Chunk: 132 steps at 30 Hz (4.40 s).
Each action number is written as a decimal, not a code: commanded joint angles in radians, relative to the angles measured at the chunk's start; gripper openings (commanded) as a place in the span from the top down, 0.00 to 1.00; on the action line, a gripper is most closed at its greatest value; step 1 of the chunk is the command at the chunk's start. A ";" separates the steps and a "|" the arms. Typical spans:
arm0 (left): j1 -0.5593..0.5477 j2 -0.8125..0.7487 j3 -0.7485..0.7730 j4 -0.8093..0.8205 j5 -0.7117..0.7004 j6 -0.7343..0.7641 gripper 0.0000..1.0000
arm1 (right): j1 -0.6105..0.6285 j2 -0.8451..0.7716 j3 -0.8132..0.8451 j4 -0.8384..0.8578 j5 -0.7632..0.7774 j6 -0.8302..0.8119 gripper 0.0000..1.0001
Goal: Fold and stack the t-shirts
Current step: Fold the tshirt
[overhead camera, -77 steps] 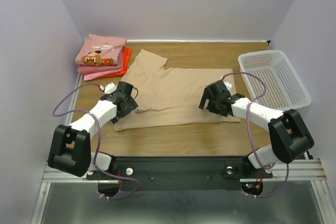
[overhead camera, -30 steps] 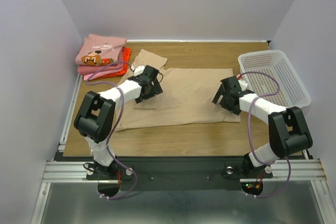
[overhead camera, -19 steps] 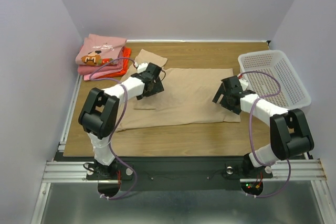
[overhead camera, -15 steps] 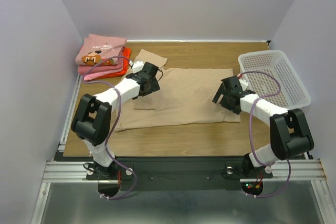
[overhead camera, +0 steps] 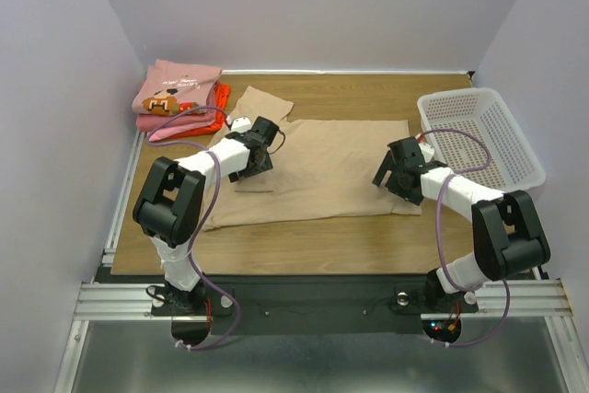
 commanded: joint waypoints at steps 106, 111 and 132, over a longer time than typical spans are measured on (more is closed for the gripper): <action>0.049 -0.355 -0.449 0.190 0.138 -0.059 0.02 | -0.009 -0.055 -0.096 0.016 -0.073 -0.006 0.00; 0.050 -0.388 -0.537 0.135 0.178 -0.121 0.02 | -0.009 -0.121 -0.183 0.018 -0.106 0.026 0.00; -0.019 -0.591 -0.660 -0.046 0.349 -0.262 0.01 | -0.009 -0.607 -0.427 -0.223 -0.168 0.267 0.00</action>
